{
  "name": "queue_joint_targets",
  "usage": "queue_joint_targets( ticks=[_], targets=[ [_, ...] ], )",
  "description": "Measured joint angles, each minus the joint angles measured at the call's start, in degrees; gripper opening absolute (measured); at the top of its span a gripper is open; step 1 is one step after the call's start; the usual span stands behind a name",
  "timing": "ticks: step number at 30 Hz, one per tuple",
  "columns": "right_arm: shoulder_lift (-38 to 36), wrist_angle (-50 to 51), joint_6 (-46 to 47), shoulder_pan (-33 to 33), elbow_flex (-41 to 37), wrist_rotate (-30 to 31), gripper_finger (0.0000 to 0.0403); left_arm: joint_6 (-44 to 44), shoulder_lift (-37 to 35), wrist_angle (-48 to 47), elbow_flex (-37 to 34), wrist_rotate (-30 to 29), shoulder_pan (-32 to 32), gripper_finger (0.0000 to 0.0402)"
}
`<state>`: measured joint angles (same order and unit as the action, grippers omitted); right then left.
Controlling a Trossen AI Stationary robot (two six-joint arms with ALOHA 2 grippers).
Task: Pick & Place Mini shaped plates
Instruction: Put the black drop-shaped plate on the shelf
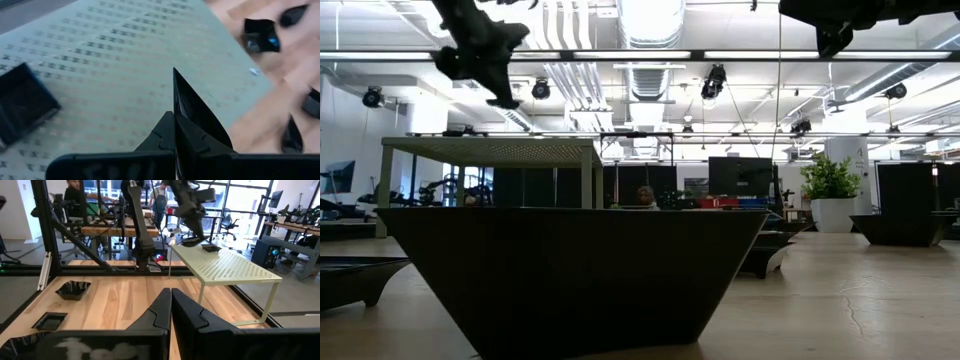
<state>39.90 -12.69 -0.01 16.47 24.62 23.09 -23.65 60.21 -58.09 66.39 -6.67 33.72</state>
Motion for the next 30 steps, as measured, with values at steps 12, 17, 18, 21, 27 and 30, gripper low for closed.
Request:
queue_joint_targets(
  ticks=[12, 17, 18, 21, 27, 30],
  targets=[
    [0.0, 0.0, -0.1, 0.0, 0.0, 0.0, 0.0008, 5.0, 7.6, 2.9, -0.1, 2.9, 8.4, 0.0000],
    [0.0, 0.0, -0.1, 0.0, 0.0, 0.0, 0.0008, 5.3, 10.1, 3.7, -0.1, 2.5, 9.6, 0.0000],
    [0.0, 0.0, -0.1, 0.0, 0.0, 0.0, 0.0008, 5.4, 10.4, 3.6, -0.1, 2.5, 9.9, 0.0000],
    [0.0, 0.0, -0.1, 0.0, 0.0, 0.0, 0.0008, 5.3, 10.8, 3.6, -0.1, 2.2, 10.4, 0.0000],
    [0.0, 0.0, -0.1, 0.0, 0.0, 0.0, 0.0008, 5.6, 10.9, 3.3, -0.1, 2.2, 10.6, 0.0000],
    [0.0, 0.0, -0.1, 0.0, 0.0, 0.0, 0.0008, 5.6, 10.9, 2.8, -0.1, 2.2, 10.6, 0.0000]
  ],
)
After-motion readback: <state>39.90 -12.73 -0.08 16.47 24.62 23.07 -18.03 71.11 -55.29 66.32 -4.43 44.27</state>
